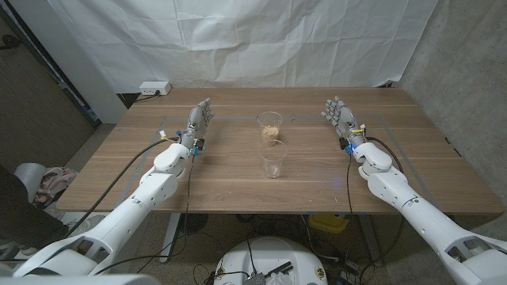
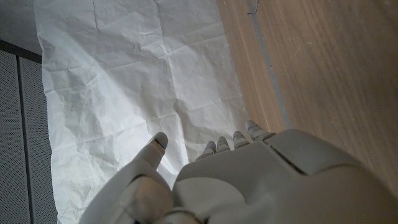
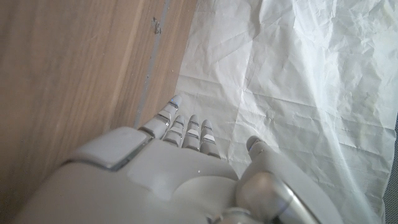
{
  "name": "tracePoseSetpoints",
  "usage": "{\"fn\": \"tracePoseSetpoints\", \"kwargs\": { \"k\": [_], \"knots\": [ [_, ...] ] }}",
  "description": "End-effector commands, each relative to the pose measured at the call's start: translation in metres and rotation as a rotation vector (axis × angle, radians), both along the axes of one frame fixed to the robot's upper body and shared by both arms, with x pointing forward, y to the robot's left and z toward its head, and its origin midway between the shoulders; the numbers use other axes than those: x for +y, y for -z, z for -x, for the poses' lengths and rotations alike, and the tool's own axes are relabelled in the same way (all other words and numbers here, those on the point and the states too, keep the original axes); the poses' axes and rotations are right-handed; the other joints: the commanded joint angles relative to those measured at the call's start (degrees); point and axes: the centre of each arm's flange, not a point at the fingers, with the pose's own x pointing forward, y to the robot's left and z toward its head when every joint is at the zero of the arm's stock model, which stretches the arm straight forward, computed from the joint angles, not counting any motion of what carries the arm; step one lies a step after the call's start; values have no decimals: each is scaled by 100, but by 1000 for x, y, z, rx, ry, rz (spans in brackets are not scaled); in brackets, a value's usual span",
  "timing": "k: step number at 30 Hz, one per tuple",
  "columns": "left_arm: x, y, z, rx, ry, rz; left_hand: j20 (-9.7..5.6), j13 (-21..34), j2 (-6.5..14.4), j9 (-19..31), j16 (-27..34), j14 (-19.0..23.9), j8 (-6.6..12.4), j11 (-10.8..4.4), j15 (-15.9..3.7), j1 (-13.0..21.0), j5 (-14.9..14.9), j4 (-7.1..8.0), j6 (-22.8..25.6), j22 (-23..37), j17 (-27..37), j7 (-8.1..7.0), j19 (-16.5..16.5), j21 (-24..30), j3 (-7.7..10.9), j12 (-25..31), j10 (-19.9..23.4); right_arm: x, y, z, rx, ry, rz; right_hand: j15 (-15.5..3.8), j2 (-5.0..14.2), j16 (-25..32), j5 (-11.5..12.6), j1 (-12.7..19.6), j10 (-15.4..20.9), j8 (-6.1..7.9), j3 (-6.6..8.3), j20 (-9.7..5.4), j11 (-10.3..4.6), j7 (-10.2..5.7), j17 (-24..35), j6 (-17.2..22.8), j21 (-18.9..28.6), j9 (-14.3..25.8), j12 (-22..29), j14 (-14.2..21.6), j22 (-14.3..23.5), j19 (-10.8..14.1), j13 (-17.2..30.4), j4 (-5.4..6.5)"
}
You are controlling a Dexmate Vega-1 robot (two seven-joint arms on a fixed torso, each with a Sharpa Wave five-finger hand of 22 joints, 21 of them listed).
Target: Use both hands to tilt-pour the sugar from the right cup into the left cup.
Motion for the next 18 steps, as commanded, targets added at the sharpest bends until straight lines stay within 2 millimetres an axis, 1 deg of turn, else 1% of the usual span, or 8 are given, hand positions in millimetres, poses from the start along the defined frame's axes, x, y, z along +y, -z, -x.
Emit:
{"fn": "tracePoseSetpoints", "kwargs": {
  "k": [1,3,8,10,12,14,15,18],
  "knots": [
    [-6,1,3,12,30,-48,-30,29,120,24,37,-573,65,-103,-69,142,-38,-196,-724,2,-4,-96,-209,29,-50,68,-771,1,6,4,-1,3,-13,-51,47,35,41,50,52,36,41,-41,-1,-4,3,43,11,7,27,6,22,40,19,-26],
    [-7,1,2,19,50,-40,-49,31,-28,25,59,-483,100,-166,-106,257,-85,-405,-666,-15,-3,-152,-143,24,-84,97,-704,1,6,5,0,2,-10,-49,42,34,41,50,54,37,44,-35,3,0,-2,44,8,7,28,5,22,46,18,-31],
    [-7,1,1,29,63,-87,73,41,-272,29,122,-166,160,-230,-108,605,-160,-925,-549,-34,9,-205,33,16,-122,151,-536,1,7,7,3,7,-10,-47,33,34,42,49,57,38,49,-27,5,2,-12,43,-1,7,28,7,22,49,18,-40],
    [-7,0,1,31,72,-122,126,45,-342,32,126,-100,171,-241,-103,697,-169,-1060,-519,-34,12,-196,80,14,-138,172,-468,1,8,8,-3,6,-17,-35,27,36,41,48,58,39,50,-26,11,7,-16,45,-5,7,28,12,22,51,18,-43],
    [-8,-2,1,26,70,-172,209,56,-498,38,130,14,175,-151,-73,870,-167,-1308,-514,-35,18,-99,153,2,-182,192,-388,1,8,9,1,9,-13,-24,24,36,41,47,63,41,51,-17,19,10,-19,47,-7,7,30,12,22,55,18,-46],
    [-8,-4,2,14,54,-220,263,63,-584,43,142,107,185,-99,-28,976,-154,-1443,-492,-37,21,-23,212,0,-208,207,-334,0,9,10,0,11,-15,-24,22,36,41,46,62,41,52,-17,19,9,-21,46,-9,7,29,12,22,56,18,-47],
    [-9,-6,3,4,47,-254,293,71,-677,47,153,198,198,-15,1,1078,-135,-1566,-461,-40,25,57,280,0,-239,226,-271,0,10,11,1,10,-16,-24,20,35,41,43,65,41,53,-9,8,8,-24,46,-13,7,30,12,23,55,18,-48],
    [-9,-7,3,1,56,-292,315,83,-818,52,153,271,202,59,31,1195,-100,-1694,-449,-43,30,127,350,-4,-293,246,-201,1,11,12,1,16,-21,-23,18,36,41,40,67,41,55,-8,6,9,-27,46,-18,7,31,12,23,56,18,-50]
  ]
}}
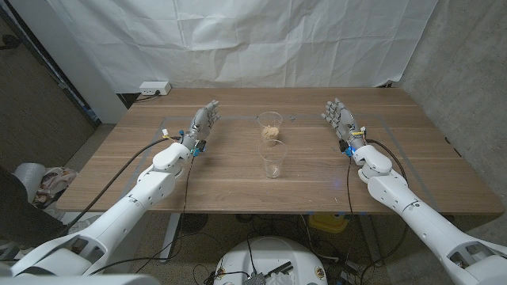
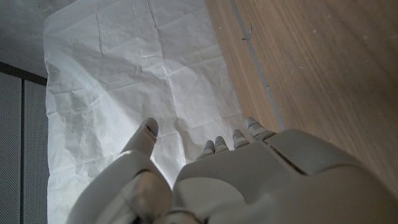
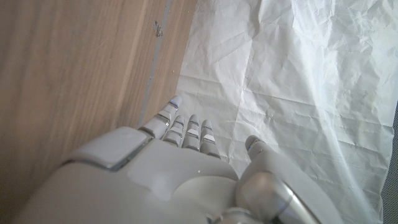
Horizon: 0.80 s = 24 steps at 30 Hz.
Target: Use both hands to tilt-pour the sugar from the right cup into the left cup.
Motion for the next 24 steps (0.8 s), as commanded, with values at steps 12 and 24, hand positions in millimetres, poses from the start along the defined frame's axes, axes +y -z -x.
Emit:
{"fn": "tracePoseSetpoints", "kwargs": {
  "k": [12,24],
  "knots": [
    [-9,-13,5,-37,38,-330,83,102,-966,46,-53,-40,-86,346,204,1031,605,-370,-991,-3,61,235,222,-136,-456,-12,-394,2,8,11,-3,21,-18,-17,7,39,21,24,55,27,40,11,-3,10,-5,58,-39,8,34,16,24,64,19,-33],
    [-21,-22,16,-41,103,-502,78,155,-1078,76,-127,-443,-127,358,331,1803,1238,-343,-1930,4,75,222,92,-366,-1038,-115,-921,8,11,20,-9,35,-28,-16,5,45,19,2,64,35,43,20,-11,4,-11,77,-51,8,35,26,25,80,18,-28]
  ]
}}
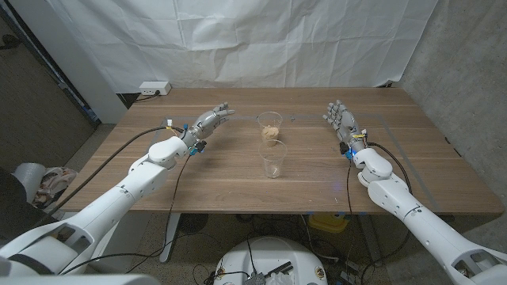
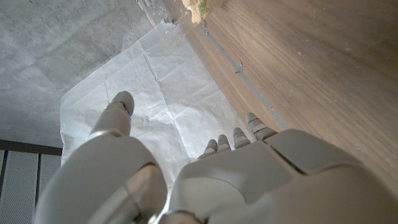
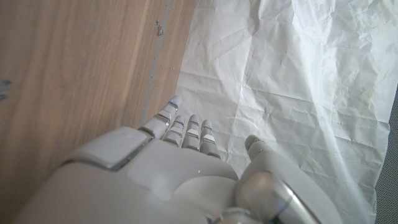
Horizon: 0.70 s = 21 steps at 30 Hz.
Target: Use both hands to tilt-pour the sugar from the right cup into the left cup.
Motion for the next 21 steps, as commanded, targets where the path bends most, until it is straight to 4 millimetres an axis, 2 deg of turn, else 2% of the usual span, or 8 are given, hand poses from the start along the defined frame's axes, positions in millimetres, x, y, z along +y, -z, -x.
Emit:
{"fn": "tracePoseSetpoints", "kwargs": {
  "k": [1,6,11,15,18,21],
  "knots": [
    [-10,-7,11,-9,52,-163,13,23,-4,24,-34,-252,10,19,37,160,121,10,-1938,14,22,-61,-139,-52,-117,-23,-919,6,3,9,-5,12,-4,-16,5,25,22,0,66,36,20,-2,-16,-3,15,71,-14,9,36,23,26,60,19,-4],
    [-12,-7,21,-35,71,-184,-14,54,64,52,58,-105,142,-132,-29,386,223,27,-1769,26,26,-140,-40,-47,-254,98,-749,11,6,14,-4,21,-8,-13,4,27,21,-10,68,37,22,-1,-12,-3,13,72,-21,9,36,25,27,62,19,-2],
    [-8,-5,32,-44,95,-204,-109,157,146,145,139,199,377,-273,-168,782,270,67,-1280,42,35,-224,98,-46,-428,327,-361,19,7,17,0,25,-13,-15,2,29,21,-22,70,36,24,-1,-3,-5,10,72,-29,9,36,29,27,66,19,0],
    [1,0,39,-33,118,-218,-104,296,166,277,180,425,605,-408,-197,977,253,111,-839,50,50,-358,128,-70,-572,537,-55,28,3,20,-9,34,-9,-15,2,30,20,-30,82,39,25,-3,-3,-9,8,79,-35,9,40,31,27,69,19,2],
    [8,3,43,-16,140,-235,-72,329,147,305,180,483,584,-493,-201,1045,256,117,-905,48,51,-442,170,-71,-649,519,-145,34,0,21,-10,37,-8,-16,3,37,19,-37,99,42,26,-5,0,-6,8,87,-37,10,45,49,27,77,19,4],
    [13,5,47,-3,160,-249,-83,330,134,306,169,496,597,-526,-198,1086,261,119,-856,44,47,-449,216,-66,-700,516,-147,41,-2,22,-17,41,-5,-16,3,41,19,-44,107,46,27,-7,11,-1,7,99,-37,10,48,58,28,87,19,6]
  ]
}}
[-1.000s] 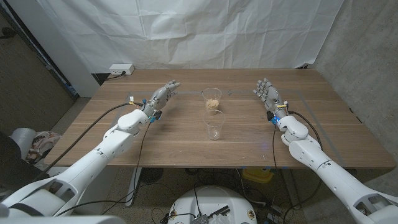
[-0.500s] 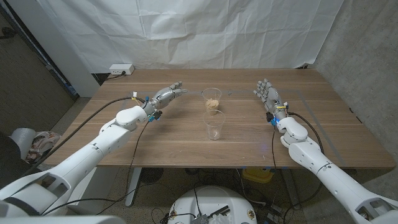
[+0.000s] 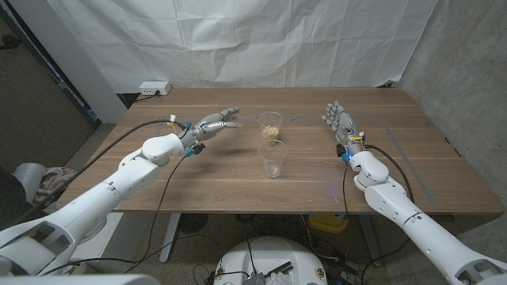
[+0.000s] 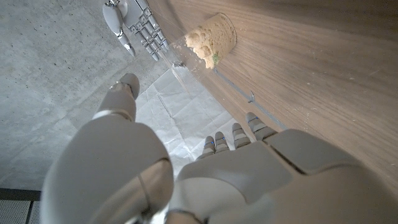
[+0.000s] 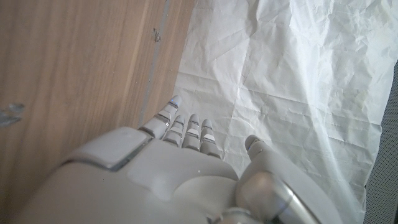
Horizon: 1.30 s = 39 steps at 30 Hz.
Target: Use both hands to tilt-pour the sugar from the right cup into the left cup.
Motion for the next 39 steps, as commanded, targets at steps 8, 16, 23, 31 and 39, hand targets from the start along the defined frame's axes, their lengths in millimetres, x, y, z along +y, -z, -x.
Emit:
{"fn": "tracePoseSetpoints", "kwargs": {
  "k": [8,16,23,31,39],
  "knots": [
    [11,11,21,106,156,-167,-3,-13,-22,-23,-29,106,-102,170,5,282,73,50,-967,8,6,194,135,-53,-387,-11,-85,29,-4,11,-3,24,4,-9,3,46,18,-58,64,27,29,-22,22,11,4,59,-10,10,26,62,29,72,18,9],
    [-8,1,24,133,242,-308,27,-14,77,-58,-165,-433,-378,271,179,369,109,122,-1547,24,17,314,-293,-242,-647,-255,-660,25,1,18,-6,42,-11,-2,-1,47,17,-72,69,31,31,-13,25,21,2,74,-17,11,26,71,29,82,18,10],
    [-25,-5,27,124,297,-382,14,-5,169,-60,-146,-499,-403,189,192,412,110,150,-1629,31,23,315,-308,-238,-663,-283,-750,22,4,22,-9,57,-26,4,-4,50,16,-87,88,35,34,-11,33,25,-1,90,-25,10,30,83,29,96,18,11],
    [-40,-13,34,121,320,-483,13,9,382,-64,-113,-519,-392,196,205,526,85,180,-1641,37,32,336,-279,-218,-613,-273,-758,18,8,26,-20,67,-41,5,-7,50,16,-101,99,38,38,-8,31,26,-4,106,-34,10,31,92,29,109,18,10],
    [-58,-15,38,117,312,-581,3,26,593,-68,-114,-606,-399,145,205,686,0,182,-1720,39,31,298,-309,-221,-554,-281,-821,16,13,23,-23,60,-48,0,-10,54,16,-112,122,36,42,-8,32,29,-8,111,-43,10,37,112,29,119,18,7]
  ]
}}
